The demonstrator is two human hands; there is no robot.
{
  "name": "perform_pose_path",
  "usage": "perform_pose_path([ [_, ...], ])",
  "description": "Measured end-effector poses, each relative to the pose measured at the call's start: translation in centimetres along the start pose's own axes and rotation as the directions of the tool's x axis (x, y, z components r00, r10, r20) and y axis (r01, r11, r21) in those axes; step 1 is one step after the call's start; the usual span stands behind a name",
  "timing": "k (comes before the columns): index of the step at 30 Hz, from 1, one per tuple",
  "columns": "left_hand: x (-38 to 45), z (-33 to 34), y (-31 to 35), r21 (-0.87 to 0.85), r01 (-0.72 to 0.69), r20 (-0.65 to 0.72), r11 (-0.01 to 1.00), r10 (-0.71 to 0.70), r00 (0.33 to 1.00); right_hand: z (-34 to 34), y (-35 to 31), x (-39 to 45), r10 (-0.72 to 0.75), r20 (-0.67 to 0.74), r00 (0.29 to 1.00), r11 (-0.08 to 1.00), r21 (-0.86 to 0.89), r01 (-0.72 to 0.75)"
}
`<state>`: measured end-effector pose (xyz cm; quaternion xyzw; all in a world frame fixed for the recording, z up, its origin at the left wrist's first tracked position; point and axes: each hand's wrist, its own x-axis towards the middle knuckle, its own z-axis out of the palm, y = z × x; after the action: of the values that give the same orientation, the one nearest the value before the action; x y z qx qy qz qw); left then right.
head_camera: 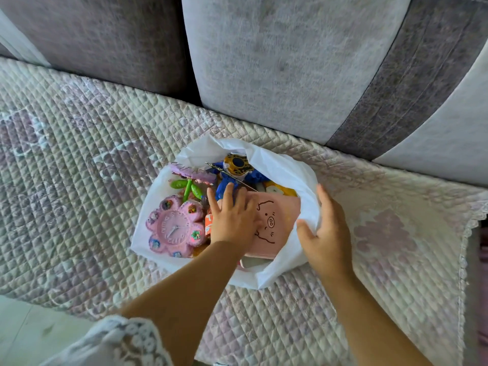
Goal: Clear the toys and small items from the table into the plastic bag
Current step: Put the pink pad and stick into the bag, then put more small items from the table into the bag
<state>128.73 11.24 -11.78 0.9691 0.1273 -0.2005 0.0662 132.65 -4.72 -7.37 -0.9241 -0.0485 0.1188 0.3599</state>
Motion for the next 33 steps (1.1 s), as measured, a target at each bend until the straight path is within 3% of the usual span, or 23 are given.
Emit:
perform_pose_path([
  [2,0.2,-0.3,0.4,0.011,-0.026,0.048,1.000,0.026,0.998,0.0,0.0,-0.7,0.001,0.053,0.999,0.999,-0.046,0.002],
  [6,-1.2,-1.6,-1.8,-0.124,-0.141,0.099,0.982,0.154,0.983,-0.5,-0.6,-1.5,0.017,0.074,0.997,0.997,-0.081,-0.012],
  [11,-5.2,-2.7,-2.7,-0.295,-0.131,0.157,0.946,0.184,0.970,-0.9,-2.1,-2.3,0.001,0.057,0.998,0.993,-0.121,0.005],
  [15,-6.4,-2.4,-1.9,-0.408,-0.170,0.288,0.897,0.303,0.908,-0.8,-2.9,-2.9,-0.001,0.068,0.998,0.994,-0.108,0.008],
  [18,-6.0,-2.3,-1.7,-0.446,-0.113,0.271,0.888,0.254,0.928,-1.1,-3.1,-3.1,-0.018,0.065,0.998,0.995,-0.100,0.024],
  [22,-6.5,-3.1,-2.6,-0.408,-0.095,0.075,0.908,0.137,0.988,-1.6,-3.3,-3.6,-0.057,0.042,0.997,0.994,-0.087,0.061],
  [25,-8.1,-4.1,-3.2,-0.471,-0.026,-0.042,0.882,0.007,0.999,-1.9,-3.8,-4.3,-0.059,0.060,0.996,0.996,-0.069,0.063],
  [33,-15.9,-8.2,-6.6,-0.655,0.203,0.026,0.728,-0.246,0.969,-2.6,-8.7,-7.3,-0.166,0.169,0.972,0.985,-0.019,0.171],
])
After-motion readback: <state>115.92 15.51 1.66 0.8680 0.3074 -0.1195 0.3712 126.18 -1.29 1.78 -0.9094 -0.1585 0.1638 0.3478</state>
